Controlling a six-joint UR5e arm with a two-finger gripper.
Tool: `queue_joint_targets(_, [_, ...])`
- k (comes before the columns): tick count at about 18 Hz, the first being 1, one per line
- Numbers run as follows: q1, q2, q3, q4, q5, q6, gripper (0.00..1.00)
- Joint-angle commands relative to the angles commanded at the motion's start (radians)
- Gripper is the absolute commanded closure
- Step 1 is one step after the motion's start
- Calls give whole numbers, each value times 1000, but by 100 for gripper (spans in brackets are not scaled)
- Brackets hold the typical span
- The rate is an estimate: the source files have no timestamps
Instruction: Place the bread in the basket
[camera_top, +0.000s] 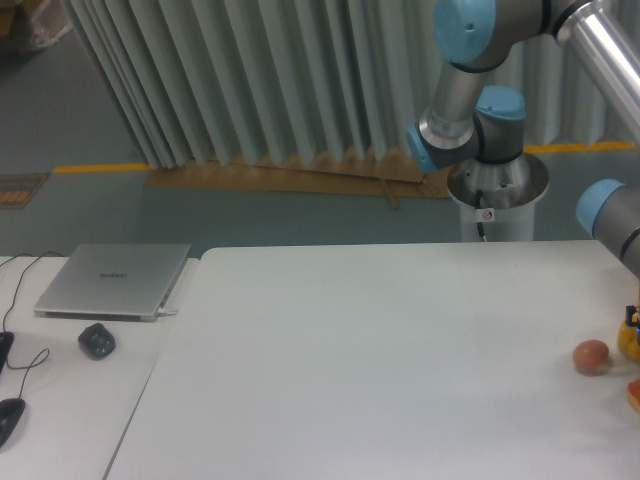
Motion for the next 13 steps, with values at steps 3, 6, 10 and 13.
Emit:
queue_joint_targets(3, [-2, 0, -9, 0, 0, -2, 0])
queue_joint_targets(6, [-2, 0, -11, 0, 0, 0, 0])
queue_joint_targets(10, [-3, -9, -11, 2, -2, 0, 5])
queue_joint_targets(13, [-8, -8, -11, 2, -2, -2, 20])
